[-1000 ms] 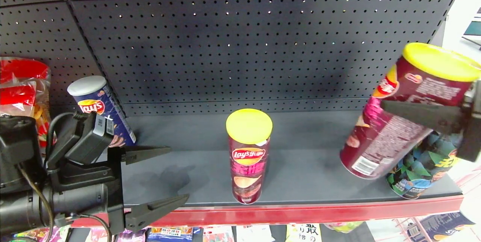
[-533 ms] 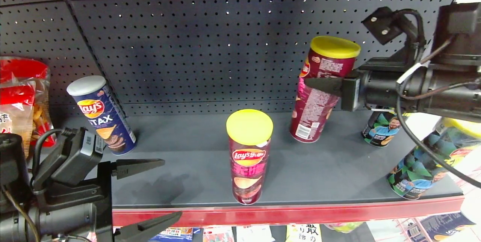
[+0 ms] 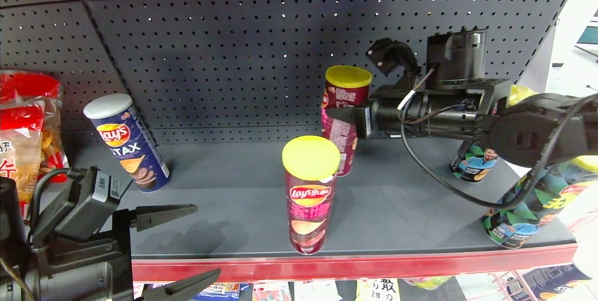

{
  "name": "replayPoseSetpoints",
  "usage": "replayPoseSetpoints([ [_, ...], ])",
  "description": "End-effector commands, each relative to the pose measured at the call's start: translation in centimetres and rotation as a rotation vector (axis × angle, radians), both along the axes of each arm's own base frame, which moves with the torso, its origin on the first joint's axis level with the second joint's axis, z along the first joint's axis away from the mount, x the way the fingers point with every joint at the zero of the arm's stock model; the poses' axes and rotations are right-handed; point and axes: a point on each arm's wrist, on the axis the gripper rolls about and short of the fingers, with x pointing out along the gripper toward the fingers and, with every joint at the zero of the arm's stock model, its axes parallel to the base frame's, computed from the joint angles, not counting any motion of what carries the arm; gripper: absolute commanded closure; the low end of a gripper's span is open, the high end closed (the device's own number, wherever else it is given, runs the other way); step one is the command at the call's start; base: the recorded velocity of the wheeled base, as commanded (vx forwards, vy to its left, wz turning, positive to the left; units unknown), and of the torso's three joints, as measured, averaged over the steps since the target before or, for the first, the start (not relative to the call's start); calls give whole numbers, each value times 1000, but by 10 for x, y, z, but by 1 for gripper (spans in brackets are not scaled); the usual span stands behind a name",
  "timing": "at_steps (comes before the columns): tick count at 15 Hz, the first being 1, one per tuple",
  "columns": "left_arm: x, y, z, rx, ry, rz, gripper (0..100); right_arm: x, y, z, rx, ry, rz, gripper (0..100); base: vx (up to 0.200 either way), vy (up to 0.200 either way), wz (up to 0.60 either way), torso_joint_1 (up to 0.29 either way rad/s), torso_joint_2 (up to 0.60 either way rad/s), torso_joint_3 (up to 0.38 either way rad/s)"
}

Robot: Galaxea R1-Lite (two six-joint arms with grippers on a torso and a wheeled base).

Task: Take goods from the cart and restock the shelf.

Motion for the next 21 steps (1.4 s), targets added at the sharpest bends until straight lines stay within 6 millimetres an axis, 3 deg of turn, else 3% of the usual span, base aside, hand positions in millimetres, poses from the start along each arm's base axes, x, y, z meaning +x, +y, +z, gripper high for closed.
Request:
replayPoseSetpoints([
  [1,0,0,0,-1,5,0,0,15,11,-17,-7,15,5,100,0,0,0,0,0,0],
  [7,2,-1,-1,-4,19,5,0,21,23,-34,-6,20,21,100,0,0,0,0,0,0],
  [12,1,0,-2,-4,21,5,0,19,26,-37,-13,24,31,100,0,0,0,0,0,0],
  [13,1,0,-2,-4,21,5,0,18,28,-37,-12,25,35,0,0,0,0,0,0,0],
  [17,2,-1,-2,-3,23,5,0,16,27,-33,-7,20,31,0,0,0,0,0,0,0],
  [21,3,-1,-3,-1,28,7,0,-1,16,-24,-7,17,18,0,0,0,0,0,0,0],
])
